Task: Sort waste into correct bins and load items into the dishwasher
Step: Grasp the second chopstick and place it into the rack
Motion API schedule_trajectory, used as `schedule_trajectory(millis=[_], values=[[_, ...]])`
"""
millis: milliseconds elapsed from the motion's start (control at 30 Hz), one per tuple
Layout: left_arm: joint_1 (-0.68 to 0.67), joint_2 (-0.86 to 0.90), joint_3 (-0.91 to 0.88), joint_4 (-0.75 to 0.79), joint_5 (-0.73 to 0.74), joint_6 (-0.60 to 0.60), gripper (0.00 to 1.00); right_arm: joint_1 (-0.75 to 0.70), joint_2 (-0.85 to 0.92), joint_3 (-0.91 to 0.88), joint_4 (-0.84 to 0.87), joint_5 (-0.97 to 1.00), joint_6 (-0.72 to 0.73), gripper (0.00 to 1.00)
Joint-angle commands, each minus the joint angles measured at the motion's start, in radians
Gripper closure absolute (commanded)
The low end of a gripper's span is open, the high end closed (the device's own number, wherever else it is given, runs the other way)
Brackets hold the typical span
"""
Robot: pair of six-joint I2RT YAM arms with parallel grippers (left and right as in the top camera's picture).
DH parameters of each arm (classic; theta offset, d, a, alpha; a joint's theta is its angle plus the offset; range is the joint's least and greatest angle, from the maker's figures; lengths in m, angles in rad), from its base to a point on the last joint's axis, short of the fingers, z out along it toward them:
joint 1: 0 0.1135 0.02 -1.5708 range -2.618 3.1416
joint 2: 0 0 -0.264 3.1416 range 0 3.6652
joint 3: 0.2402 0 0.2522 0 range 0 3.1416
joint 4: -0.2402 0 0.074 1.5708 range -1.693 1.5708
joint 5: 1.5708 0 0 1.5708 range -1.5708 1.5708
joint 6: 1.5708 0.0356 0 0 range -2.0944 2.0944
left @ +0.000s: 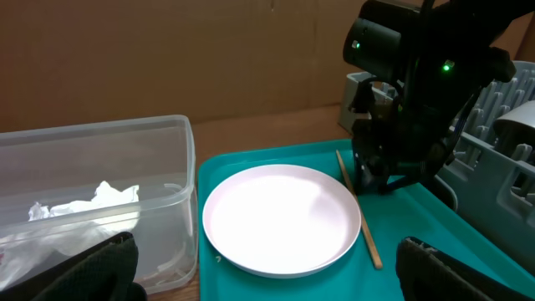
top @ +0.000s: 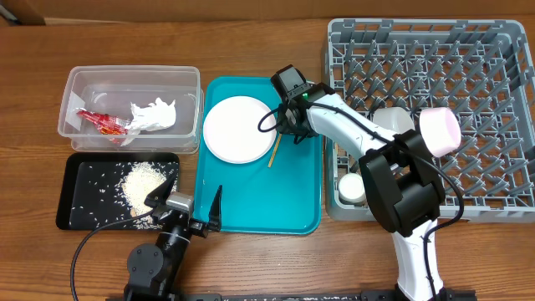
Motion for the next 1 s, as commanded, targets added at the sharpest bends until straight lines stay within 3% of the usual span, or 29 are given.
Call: schedule_trajectory(millis=[0, 400, 633, 967], values=[[0.005, -0.005, -0.003, -0.003, 0.0, 0.0, 0.0, 0.003, -0.034, 0.021, 0.017, -0.031, 0.012, 0.6], [0.005, -0.005, -0.003, -0.003, 0.0, 0.0, 0.0, 0.004, 0.022, 0.034, 0.061, -0.042, 0.038, 0.59], [0.005, -0.005, -0.003, -0.003, 0.0, 0.0, 0.0, 0.002, 0.072, 0.036, -0.019, -0.047, 0.045, 0.94], [0.005, -0.005, -0.003, -0.003, 0.0, 0.001, 0.0, 0.002, -0.142, 0.05, -0.067, -0.042, 0.037, 0.95]])
